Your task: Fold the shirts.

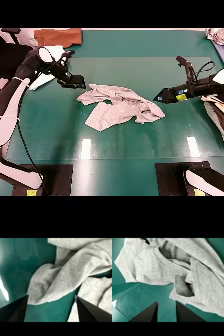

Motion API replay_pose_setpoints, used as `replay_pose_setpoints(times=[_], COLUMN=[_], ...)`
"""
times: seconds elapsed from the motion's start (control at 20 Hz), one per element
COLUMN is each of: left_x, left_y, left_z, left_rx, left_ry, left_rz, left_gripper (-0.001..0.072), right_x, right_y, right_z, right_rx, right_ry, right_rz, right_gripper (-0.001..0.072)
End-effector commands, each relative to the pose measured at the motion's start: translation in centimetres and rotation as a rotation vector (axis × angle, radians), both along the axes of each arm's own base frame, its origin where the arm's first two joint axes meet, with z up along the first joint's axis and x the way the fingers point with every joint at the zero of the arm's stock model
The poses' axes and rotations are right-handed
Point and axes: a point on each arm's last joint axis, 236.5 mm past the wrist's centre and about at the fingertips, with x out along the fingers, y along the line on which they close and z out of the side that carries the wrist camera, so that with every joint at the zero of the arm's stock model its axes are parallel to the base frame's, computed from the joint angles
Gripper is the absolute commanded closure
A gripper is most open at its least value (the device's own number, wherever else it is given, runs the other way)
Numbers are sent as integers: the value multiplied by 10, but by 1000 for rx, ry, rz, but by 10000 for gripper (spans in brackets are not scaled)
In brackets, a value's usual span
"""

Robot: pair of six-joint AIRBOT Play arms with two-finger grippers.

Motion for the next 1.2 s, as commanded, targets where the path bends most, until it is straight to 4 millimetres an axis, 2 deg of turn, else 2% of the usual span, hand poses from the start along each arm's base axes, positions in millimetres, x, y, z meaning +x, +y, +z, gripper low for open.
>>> replay_pose_setpoints(times=[0.0, 0.2, 0.35, 0.4, 0.55, 0.6, 0.7, 0.8, 0.9, 1.0, 1.05, 1.1, 1.15], left_x=[-20, -42, -36, -32, -16, -13, -20, -33, -45, -43, -37, -31, -25], left_y=[-3, 0, 2, 2, -2, -5, -5, -5, -6, 3, 13, 21, 23], left_z=[-17, -41, -55, -56, -52, -50, -47, -37, -20, -8, -7, -6, -7], left_rx=[-41, -32, -27, -25, -49, -61, -56, -50, -52, -5, 44, 78, 90], left_ry=[88, 158, 126, 105, 46, 34, 41, 90, 120, 68, 35, 7, -14], left_rz=[-48, -84, -61, -56, -26, -24, -67, -117, -190, -210, -205, -197, -187], left_gripper=[22, 23, 25, 85, 543, 605, 603, 454, 455, 452, 307, 119, 103], right_x=[-9, -21, -34, -42, -63, -69, -83, -89, -89, -89, -88, -89, -89], right_y=[7, 1, 7, 11, 29, 36, 50, 59, 64, 64, 64, 64, 64], right_z=[2, -2, -4, -7, -22, -28, -38, -41, -41, -42, -42, -42, -42], right_rx=[5, 12, 14, 15, 21, 22, 18, 18, 20, 23, 23, 23, 23], right_ry=[-19, -1, -2, 8, 56, 69, 96, 99, 89, 98, 98, 99, 99], right_rz=[-13, -47, -31, -19, 8, 17, 60, 79, 86, 73, 73, 73, 73], right_gripper=[447, 447, 447, 447, 447, 447, 447, 447, 447, 440, 439, 427, 364])
